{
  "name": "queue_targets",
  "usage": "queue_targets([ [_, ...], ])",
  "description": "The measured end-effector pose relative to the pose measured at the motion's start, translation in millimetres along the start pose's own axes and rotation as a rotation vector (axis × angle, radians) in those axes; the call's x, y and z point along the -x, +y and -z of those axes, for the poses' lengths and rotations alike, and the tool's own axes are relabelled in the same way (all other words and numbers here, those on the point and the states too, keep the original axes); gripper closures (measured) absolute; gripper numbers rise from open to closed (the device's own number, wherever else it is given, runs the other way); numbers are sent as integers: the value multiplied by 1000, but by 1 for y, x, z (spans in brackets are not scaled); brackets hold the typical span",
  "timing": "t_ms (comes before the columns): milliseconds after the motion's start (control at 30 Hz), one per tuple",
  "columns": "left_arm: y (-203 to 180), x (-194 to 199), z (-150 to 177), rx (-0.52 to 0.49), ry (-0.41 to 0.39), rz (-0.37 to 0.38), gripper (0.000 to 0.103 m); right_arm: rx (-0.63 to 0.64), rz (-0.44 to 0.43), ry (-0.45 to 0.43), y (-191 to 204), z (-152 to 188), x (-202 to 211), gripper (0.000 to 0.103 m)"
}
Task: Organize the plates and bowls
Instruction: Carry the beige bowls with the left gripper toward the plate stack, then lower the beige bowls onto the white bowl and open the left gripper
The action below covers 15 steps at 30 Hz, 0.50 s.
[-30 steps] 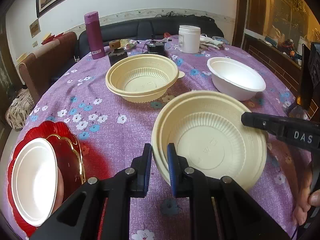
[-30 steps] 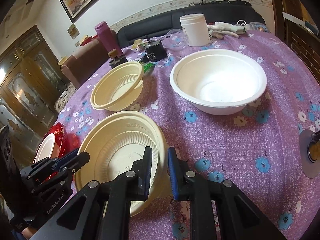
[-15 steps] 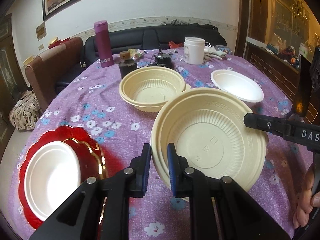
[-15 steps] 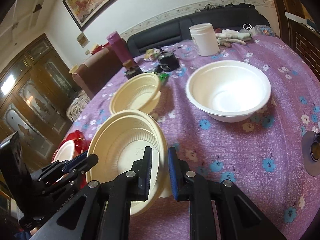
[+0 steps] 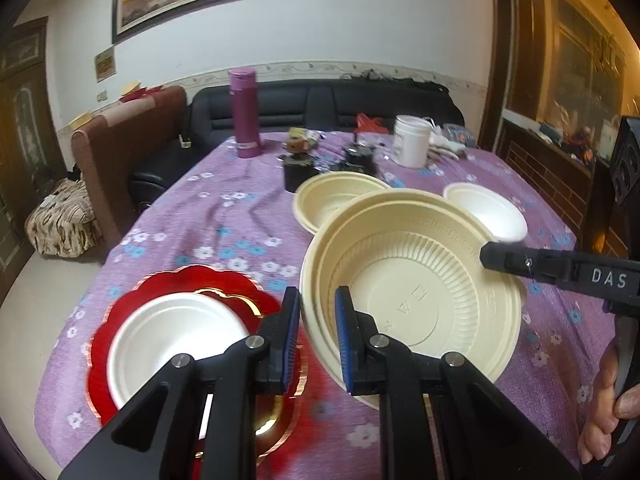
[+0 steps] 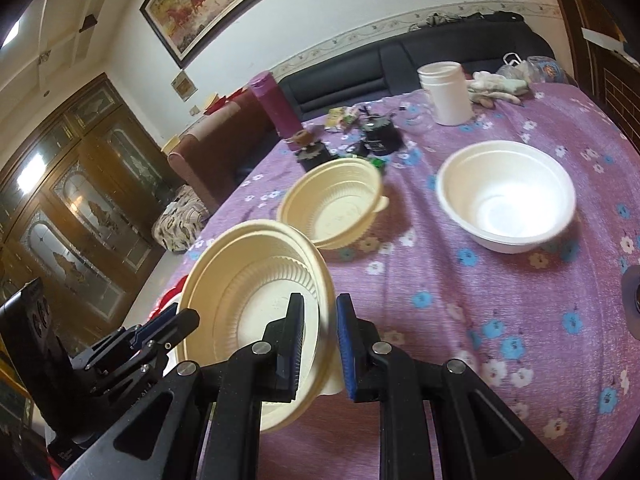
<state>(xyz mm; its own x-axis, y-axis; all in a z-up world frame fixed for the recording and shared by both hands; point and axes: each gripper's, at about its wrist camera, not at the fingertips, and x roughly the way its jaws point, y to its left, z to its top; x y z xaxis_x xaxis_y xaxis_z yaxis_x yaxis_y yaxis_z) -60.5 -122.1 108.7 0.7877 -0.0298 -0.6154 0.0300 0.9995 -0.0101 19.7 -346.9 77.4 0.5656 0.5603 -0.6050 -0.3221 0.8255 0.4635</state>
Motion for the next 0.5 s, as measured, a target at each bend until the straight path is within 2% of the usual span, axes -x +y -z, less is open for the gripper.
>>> queue_targets([
  [500, 99, 34, 16, 135, -18, -90, 87, 111, -88, 86, 94, -4, -46, 84],
])
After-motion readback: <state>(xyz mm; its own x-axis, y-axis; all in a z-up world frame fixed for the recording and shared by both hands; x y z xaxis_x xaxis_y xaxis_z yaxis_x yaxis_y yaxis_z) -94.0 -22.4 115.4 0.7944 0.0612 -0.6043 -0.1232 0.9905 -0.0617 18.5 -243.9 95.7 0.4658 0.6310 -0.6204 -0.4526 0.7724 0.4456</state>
